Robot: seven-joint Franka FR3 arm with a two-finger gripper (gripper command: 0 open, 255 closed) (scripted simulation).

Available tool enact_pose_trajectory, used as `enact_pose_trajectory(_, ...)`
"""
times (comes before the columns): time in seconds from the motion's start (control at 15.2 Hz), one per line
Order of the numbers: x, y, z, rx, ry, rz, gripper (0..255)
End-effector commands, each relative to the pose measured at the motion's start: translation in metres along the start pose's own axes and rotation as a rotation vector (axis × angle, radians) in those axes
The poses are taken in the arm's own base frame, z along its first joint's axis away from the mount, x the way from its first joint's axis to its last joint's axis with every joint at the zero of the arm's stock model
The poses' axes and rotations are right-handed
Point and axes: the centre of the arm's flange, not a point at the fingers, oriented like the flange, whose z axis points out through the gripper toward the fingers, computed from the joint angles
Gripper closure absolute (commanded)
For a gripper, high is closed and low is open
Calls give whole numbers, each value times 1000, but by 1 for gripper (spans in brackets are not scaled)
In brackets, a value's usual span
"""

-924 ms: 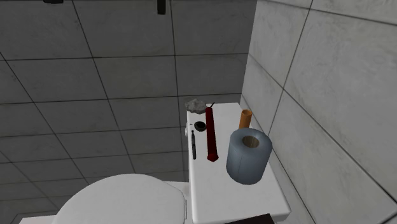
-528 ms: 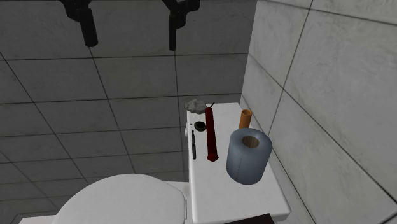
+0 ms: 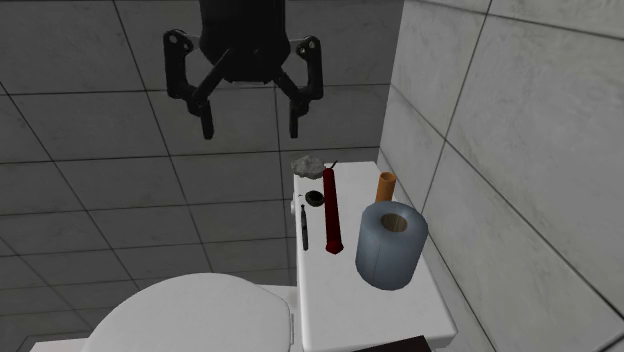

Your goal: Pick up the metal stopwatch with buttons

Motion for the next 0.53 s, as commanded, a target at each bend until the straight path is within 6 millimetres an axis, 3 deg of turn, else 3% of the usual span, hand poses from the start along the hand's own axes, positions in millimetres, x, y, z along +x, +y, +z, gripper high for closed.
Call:
enact_pose_trajectory(0.0, 17, 7, 22, -8, -3, 6, 0)
enact_pose_trajectory(0.46, 72, 30, 93, -34, -20, 26, 0)
